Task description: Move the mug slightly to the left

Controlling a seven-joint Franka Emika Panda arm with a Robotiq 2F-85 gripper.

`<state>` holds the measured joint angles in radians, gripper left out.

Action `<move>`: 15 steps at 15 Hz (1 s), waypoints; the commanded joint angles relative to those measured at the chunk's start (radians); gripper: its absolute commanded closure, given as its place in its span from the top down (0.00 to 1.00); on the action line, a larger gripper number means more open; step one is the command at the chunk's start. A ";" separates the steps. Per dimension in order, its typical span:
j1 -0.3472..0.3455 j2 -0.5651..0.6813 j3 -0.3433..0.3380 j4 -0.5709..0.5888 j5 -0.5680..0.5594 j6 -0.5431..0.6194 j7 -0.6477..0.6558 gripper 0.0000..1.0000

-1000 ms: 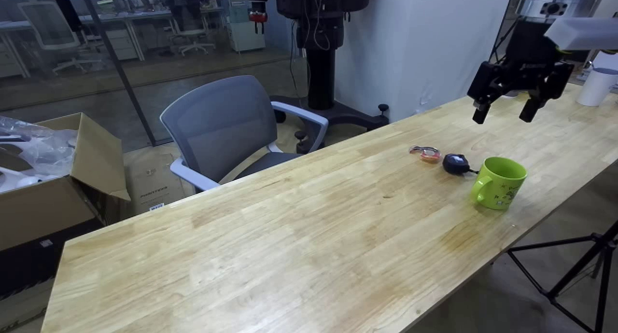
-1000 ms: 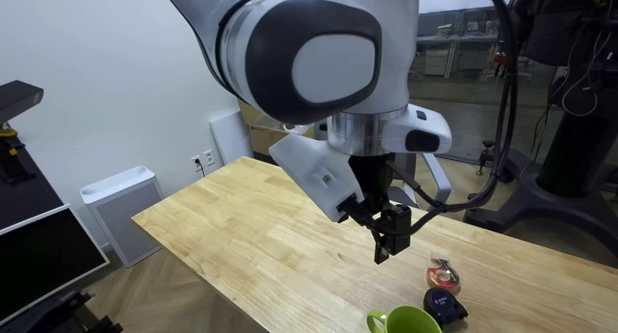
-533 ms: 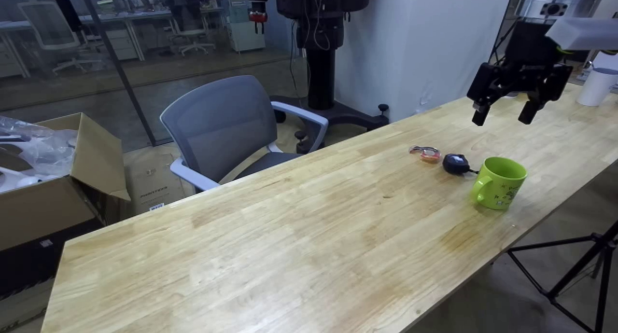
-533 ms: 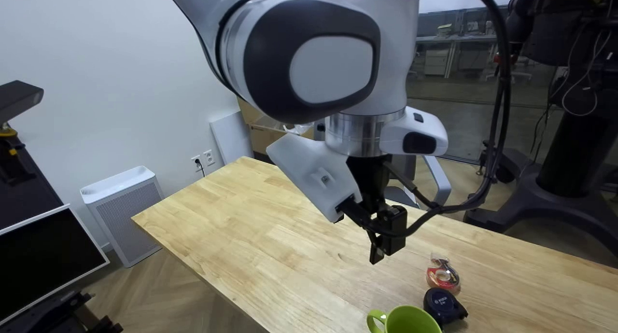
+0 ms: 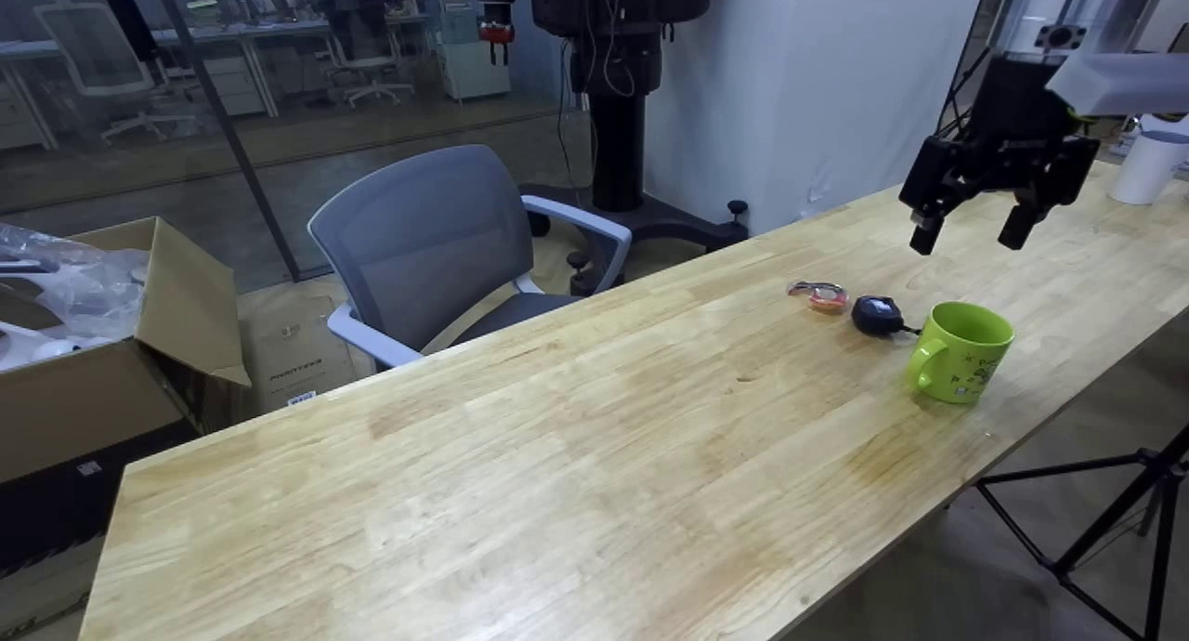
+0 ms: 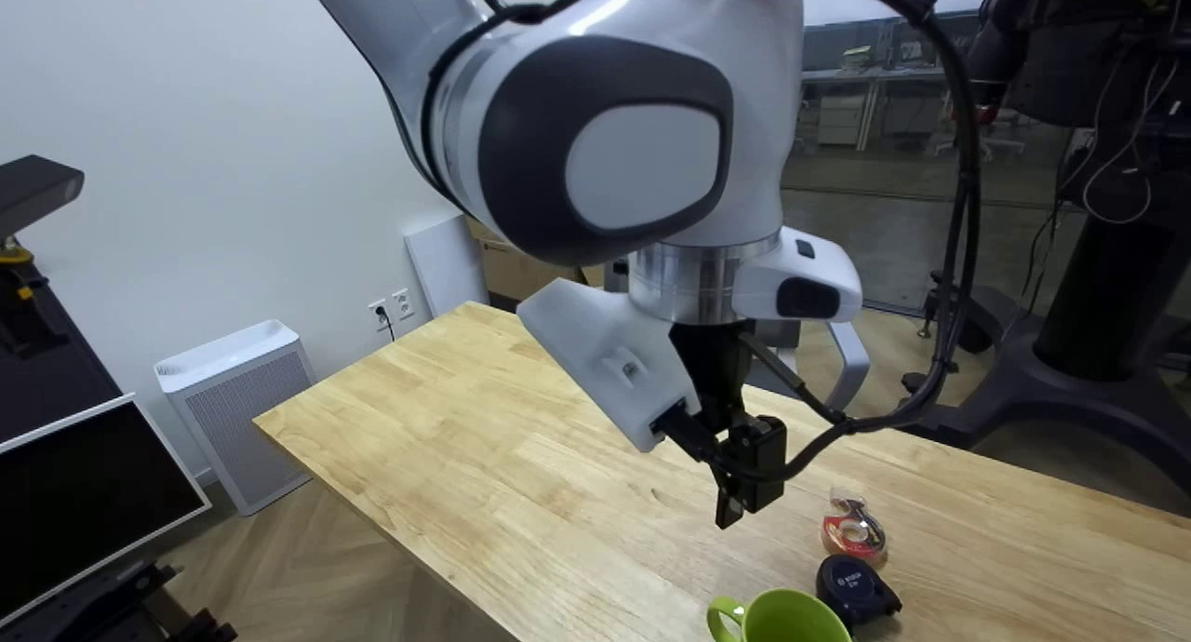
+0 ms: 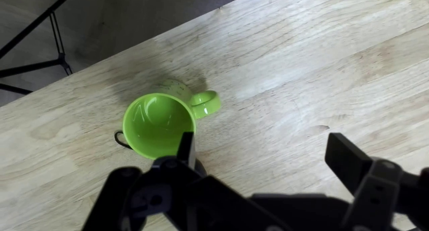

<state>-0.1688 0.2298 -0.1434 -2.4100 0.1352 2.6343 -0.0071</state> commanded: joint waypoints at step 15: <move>-0.080 0.379 -0.014 0.170 -0.030 0.204 0.012 1.00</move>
<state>-0.2278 0.5823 -0.1759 -2.2758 0.1045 2.8154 0.0172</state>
